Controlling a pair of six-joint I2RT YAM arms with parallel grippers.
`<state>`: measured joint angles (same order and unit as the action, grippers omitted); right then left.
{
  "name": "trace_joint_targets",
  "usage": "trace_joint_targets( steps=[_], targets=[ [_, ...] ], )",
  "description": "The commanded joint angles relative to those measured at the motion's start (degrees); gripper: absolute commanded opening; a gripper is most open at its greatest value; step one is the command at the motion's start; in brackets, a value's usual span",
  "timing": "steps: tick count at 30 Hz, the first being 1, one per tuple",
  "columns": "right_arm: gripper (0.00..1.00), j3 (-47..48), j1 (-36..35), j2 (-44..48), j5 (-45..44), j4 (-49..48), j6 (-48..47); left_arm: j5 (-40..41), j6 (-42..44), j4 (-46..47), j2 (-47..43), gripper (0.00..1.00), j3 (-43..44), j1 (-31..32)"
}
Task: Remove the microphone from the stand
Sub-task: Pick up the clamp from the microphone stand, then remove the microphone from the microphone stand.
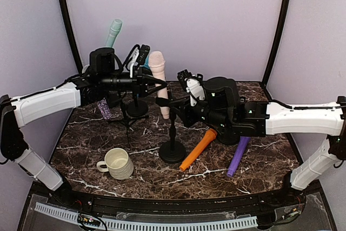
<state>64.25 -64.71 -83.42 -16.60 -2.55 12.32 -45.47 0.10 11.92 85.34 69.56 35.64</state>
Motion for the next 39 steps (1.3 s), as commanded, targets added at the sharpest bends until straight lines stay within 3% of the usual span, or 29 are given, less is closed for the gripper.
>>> trace_joint_targets(
  steps=[1,4,15,17,21,23,33,39],
  targets=[
    [0.08,1.4,0.2,-0.7,0.4,0.2,1.2,-0.5,1.2,1.0,-3.0,0.21,-0.7,0.3],
    [0.02,1.1,0.3,-0.2,0.0,0.3,1.2,-0.1,1.5,1.0,-3.4,0.19,-0.6,0.3],
    [0.00,0.4,0.3,1.1,2.1,3.5,-2.6,9.0,6.1,-2.4,-8.6,0.05,0.7,0.3],
    [0.10,0.4,0.3,1.4,2.0,4.3,-2.6,11.5,7.4,-3.8,-9.7,0.05,1.1,0.3],
    [0.54,0.0,0.3,2.2,2.1,3.8,-2.0,15.3,9.0,-5.1,-11.6,0.05,1.4,0.2],
    [0.64,-0.3,0.3,2.7,2.3,3.0,-1.6,16.4,9.4,-5.4,-12.4,0.05,1.4,0.2],
    [0.74,-1.0,0.3,1.0,2.4,2.8,-0.7,17.6,9.7,-5.6,-14.5,0.05,0.7,0.2],
    [0.80,-4.6,0.3,1.5,4.7,-2.6,0.9,19.9,10.1,-5.2,-15.8,0.05,-0.1,0.2]
  ],
)
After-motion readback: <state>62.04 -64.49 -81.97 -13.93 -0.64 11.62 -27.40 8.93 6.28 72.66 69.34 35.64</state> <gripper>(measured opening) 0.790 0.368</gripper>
